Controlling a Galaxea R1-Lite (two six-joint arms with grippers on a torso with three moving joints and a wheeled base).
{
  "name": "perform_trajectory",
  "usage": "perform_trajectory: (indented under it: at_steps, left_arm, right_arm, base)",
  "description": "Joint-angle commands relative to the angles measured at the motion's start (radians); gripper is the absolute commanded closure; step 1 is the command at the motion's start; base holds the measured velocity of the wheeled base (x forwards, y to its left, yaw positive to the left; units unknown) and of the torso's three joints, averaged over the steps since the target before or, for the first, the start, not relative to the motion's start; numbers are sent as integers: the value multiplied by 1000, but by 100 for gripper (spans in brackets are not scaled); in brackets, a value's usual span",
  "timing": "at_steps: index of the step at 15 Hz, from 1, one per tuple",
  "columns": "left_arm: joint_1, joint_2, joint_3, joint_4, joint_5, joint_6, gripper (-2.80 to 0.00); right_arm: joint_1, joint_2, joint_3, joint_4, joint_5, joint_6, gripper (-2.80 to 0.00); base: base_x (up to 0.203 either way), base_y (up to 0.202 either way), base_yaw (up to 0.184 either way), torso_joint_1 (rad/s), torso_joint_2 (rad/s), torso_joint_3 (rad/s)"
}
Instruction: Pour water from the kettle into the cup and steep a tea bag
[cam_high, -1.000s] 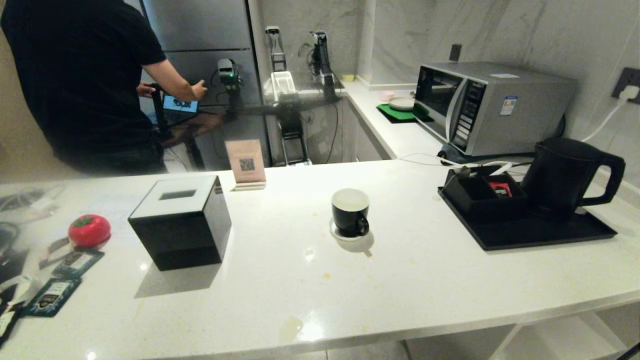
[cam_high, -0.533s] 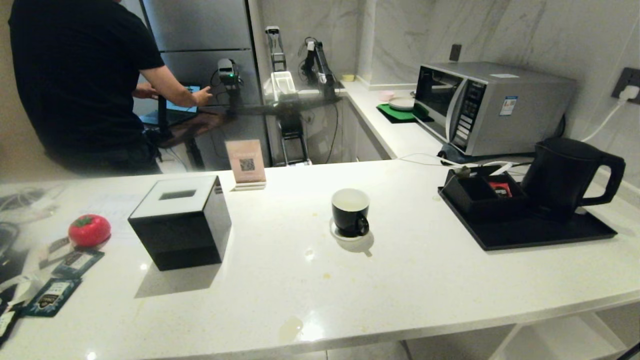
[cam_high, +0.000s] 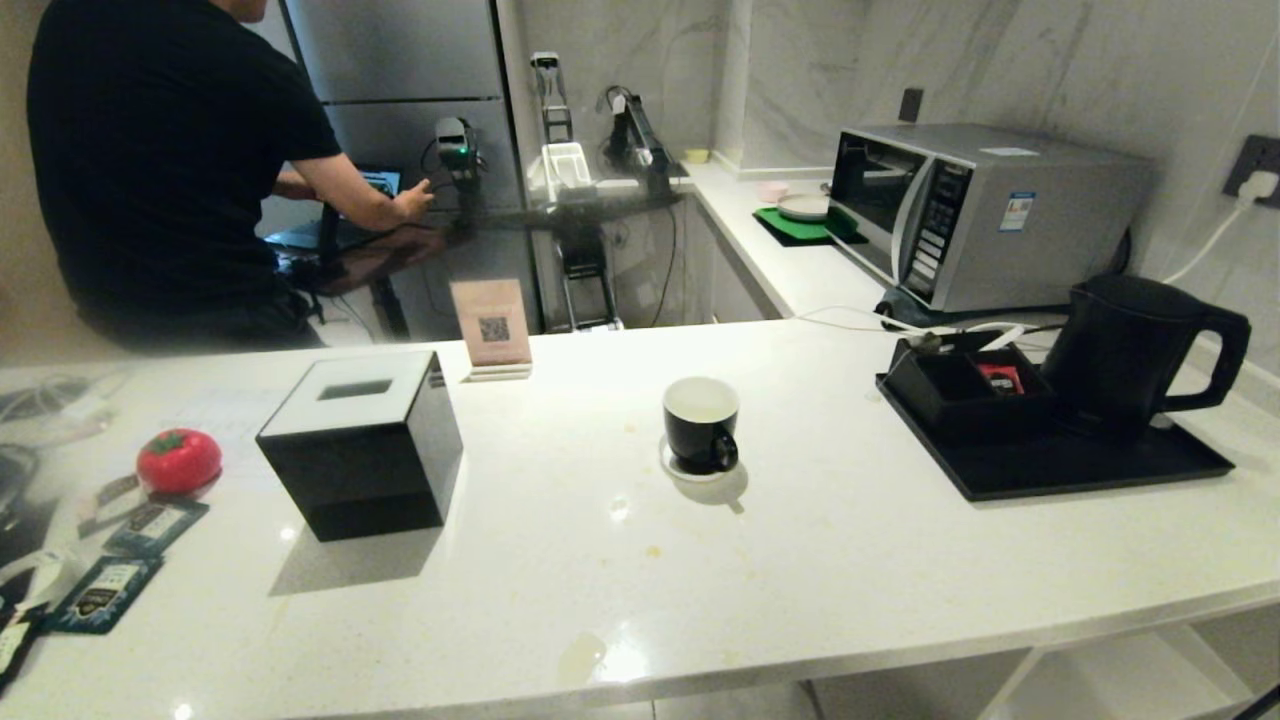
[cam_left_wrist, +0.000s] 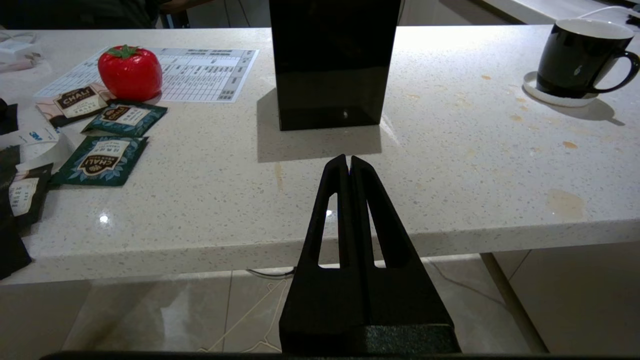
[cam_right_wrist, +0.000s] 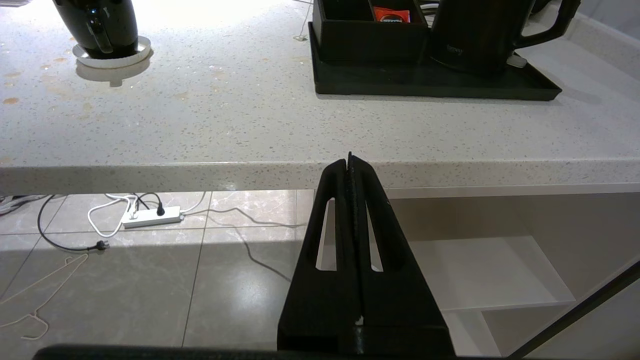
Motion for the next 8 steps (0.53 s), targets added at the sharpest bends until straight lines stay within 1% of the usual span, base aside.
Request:
perform_trajectory:
  at_steps: [1,8]
  left_arm:
    - [0,1,0,0,0,0,0]
    - [0,1,0,0,0,0,0]
  right_arm:
    - [0,3,0,0,-1,1,0]
    - [-1,6,0,-3,2,-10,0]
  base:
    - [0,0,0,0,0,0]
    - [0,0,0,0,0,0]
